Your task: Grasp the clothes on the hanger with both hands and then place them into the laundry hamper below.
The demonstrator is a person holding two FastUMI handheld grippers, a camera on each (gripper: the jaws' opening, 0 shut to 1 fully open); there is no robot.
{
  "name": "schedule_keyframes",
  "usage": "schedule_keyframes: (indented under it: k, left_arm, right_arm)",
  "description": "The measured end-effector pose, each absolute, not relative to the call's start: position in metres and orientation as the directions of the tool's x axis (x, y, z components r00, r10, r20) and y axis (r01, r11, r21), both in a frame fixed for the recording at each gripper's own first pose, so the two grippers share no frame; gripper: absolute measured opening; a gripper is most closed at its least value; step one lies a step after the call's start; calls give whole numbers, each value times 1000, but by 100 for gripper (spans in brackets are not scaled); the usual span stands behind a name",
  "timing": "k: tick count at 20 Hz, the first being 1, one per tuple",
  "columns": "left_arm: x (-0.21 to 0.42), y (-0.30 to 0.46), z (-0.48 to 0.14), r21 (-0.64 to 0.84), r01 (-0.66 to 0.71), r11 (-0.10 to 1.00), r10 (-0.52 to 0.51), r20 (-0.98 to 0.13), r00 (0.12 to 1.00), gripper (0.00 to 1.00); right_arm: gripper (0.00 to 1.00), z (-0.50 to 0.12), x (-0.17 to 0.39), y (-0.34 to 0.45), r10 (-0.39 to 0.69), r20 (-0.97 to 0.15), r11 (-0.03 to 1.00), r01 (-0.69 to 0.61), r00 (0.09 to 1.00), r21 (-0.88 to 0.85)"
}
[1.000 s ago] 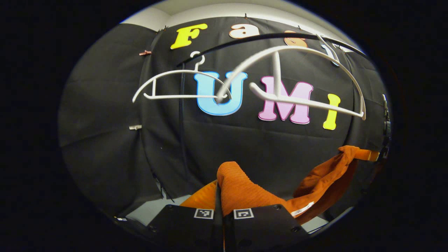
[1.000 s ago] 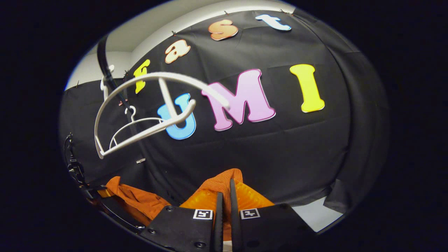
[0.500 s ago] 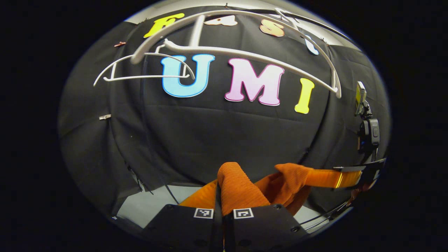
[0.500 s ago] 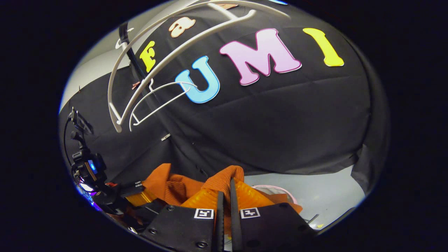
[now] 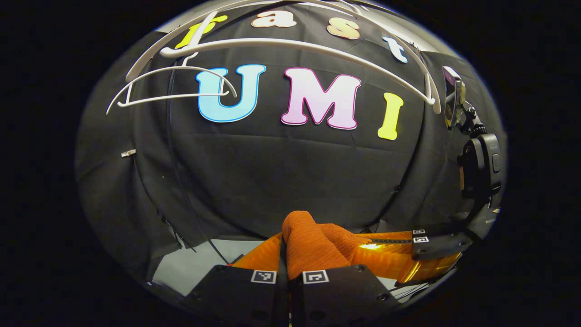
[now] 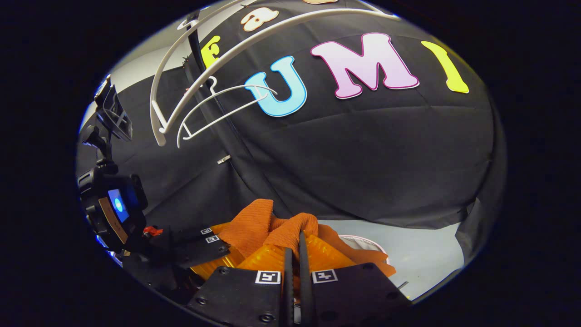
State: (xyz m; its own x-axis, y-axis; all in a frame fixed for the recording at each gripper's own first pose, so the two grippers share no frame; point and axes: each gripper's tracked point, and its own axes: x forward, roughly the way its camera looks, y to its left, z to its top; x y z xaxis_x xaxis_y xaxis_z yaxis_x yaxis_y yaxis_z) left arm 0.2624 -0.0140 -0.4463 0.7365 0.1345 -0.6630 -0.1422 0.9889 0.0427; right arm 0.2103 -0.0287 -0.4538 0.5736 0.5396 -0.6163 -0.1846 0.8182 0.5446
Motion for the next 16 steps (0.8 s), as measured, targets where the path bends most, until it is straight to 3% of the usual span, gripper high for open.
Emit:
schedule_keyframes:
  k: [2, 5, 7, 8, 9, 10, 16]
  left_arm:
    - [260, -8, -449, 54, -171, 984, 163, -671, 723, 5]
    - [249, 5, -462, 97, -199, 975, 209, -705, 678, 45]
    - [235, 20, -472, 153, -220, 963, 261, -722, 640, 67]
    - [228, 28, -478, 162, -231, 959, 274, -733, 623, 79]
    - [220, 32, -481, 165, -244, 956, 284, -742, 608, 85]
    - [212, 35, -486, 164, -248, 955, 283, -755, 592, 92]
    - [220, 29, -464, 128, -253, 959, 265, -723, 638, 95]
  right_arm:
    - [11, -461, 212, -29, 541, -633, 821, -183, 553, 541]
    - [10, -479, 209, -47, 477, -702, 873, -192, 529, 449]
    - [53, -493, 208, -66, 415, -742, 909, -209, 526, 360]
    - [74, -501, 206, -62, 429, -738, 903, -216, 520, 372]
    - [96, -486, 204, -64, 450, -725, 890, -203, 521, 407]
    - [99, -477, 204, -64, 460, -713, 883, -186, 528, 432]
    - [99, -477, 208, -68, 451, -706, 887, -190, 545, 420]
